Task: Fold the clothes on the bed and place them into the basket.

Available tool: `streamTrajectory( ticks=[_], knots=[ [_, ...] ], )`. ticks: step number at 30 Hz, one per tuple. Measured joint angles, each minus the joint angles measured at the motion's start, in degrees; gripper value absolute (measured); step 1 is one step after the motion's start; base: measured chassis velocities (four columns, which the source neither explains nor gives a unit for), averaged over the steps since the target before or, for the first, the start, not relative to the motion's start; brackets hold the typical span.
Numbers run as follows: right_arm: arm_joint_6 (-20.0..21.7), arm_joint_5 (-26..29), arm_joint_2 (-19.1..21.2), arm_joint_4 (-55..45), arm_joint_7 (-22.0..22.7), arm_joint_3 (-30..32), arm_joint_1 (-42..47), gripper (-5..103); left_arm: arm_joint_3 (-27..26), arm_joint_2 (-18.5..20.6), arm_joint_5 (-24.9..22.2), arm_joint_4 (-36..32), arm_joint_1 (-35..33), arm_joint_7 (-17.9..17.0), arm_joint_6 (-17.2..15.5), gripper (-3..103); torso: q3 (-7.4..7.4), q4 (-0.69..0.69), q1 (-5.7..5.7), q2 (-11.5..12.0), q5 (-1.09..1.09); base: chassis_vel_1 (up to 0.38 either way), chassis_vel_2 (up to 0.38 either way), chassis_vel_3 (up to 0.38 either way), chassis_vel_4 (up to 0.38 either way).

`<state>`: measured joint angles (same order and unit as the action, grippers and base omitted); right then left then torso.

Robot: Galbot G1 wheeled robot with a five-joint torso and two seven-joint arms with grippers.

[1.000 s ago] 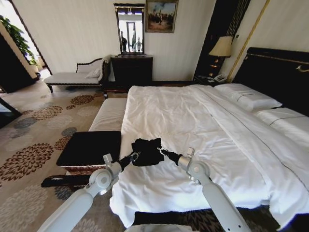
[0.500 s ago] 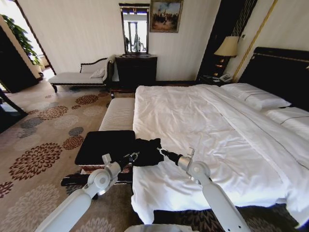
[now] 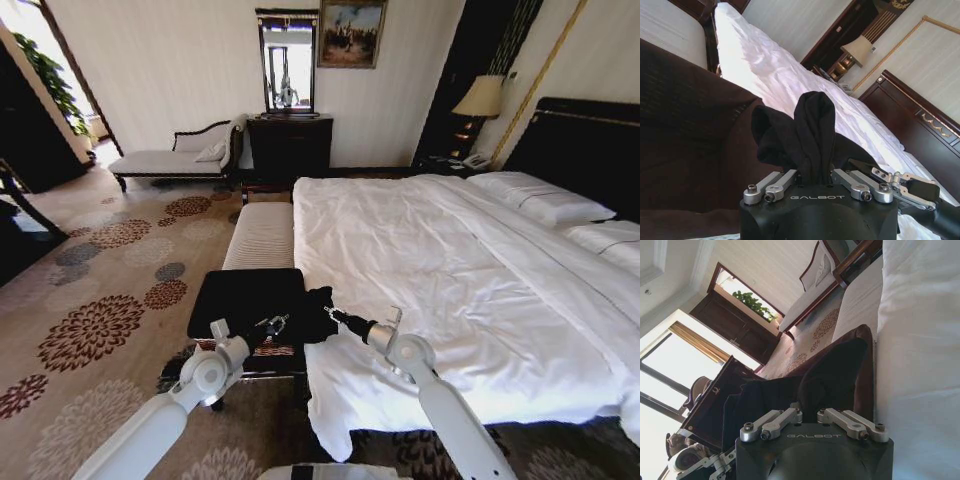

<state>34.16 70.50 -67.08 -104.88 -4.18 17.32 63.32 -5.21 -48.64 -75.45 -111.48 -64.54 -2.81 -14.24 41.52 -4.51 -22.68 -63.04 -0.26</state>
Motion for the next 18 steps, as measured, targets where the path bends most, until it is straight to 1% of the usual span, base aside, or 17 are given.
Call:
streamTrajectory(
  ticks=[18],
  knots=[
    [1.4, 0.4, -0.7, -1.3, 0.5, -0.1, 0.2, 7, -1.0, 0.4, 0.0, -0.2, -0.1, 0.1, 0.2, 14, 0.0, 0.0, 0.0, 0.0, 0.01, 0.154, 0.151, -0.153, -0.153]
  ],
)
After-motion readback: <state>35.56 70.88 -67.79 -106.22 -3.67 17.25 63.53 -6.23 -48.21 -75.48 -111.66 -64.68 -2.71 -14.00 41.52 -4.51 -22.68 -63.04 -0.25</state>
